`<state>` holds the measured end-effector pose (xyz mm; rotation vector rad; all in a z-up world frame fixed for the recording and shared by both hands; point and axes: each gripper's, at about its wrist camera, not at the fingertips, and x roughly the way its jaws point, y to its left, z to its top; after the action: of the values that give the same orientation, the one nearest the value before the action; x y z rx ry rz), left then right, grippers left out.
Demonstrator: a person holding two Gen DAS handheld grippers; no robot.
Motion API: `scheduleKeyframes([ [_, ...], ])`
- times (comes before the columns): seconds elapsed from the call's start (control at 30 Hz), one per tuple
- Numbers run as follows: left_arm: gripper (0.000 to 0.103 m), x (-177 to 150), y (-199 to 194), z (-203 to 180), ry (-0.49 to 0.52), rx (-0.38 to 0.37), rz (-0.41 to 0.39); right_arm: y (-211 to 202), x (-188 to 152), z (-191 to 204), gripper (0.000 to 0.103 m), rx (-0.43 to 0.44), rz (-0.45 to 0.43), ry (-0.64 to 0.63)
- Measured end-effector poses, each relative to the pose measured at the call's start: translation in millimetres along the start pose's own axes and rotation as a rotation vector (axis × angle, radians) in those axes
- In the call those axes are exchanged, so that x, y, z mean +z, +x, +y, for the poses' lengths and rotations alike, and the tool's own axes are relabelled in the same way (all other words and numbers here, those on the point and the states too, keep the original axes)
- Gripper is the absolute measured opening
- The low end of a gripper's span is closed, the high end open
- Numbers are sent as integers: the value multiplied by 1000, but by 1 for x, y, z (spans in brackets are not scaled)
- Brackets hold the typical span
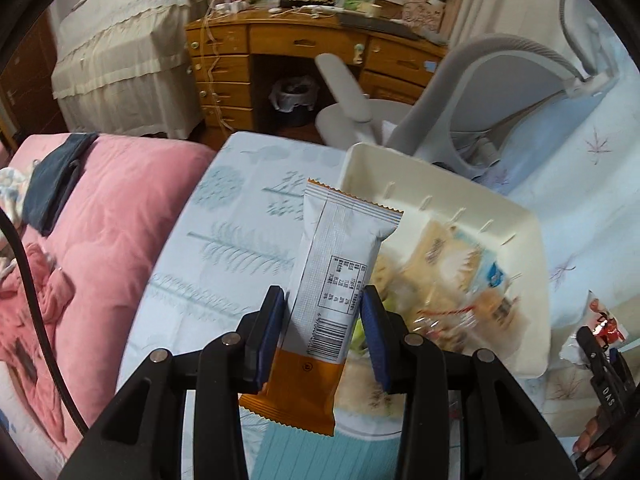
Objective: Organize snacks
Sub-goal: 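Drop both items into the white tray by opening both grippers, then withdraw both tools toward the soda-cracker packet and red-topped jerky packet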
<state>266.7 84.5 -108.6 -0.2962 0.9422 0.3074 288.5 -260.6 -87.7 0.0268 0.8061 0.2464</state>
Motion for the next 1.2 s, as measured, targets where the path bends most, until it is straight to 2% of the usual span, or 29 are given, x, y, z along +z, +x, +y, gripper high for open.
scheduleKeyframes([
  [0.47,40,28,6,-62,86,-118,-8,10,33,60,69,119,-54,-56],
  [0.53,44,26,3,-67,114,-134,-16,8,33,63,71,145,-58,-49],
  [0.57,54,25,2,-68,119,-129,-17,7,33,64,71,157,-57,-46],
  [0.6,68,24,1,-68,118,-121,-18,7,32,64,72,168,-56,-44],
  [0.63,71,22,-1,-68,115,-117,-23,5,30,64,73,174,-56,-43],
  [0.73,73,18,-8,-65,105,-121,-33,1,28,65,84,183,-61,-40],
  [0.83,77,12,-16,-58,80,-109,-34,-5,24,63,84,200,-58,-29],
  [1.07,78,-13,-24,-34,5,-97,-17,-18,6,55,85,201,-40,-3],
  [1.2,78,-35,-23,-19,-44,-86,19,-25,-9,51,85,200,-36,7],
])
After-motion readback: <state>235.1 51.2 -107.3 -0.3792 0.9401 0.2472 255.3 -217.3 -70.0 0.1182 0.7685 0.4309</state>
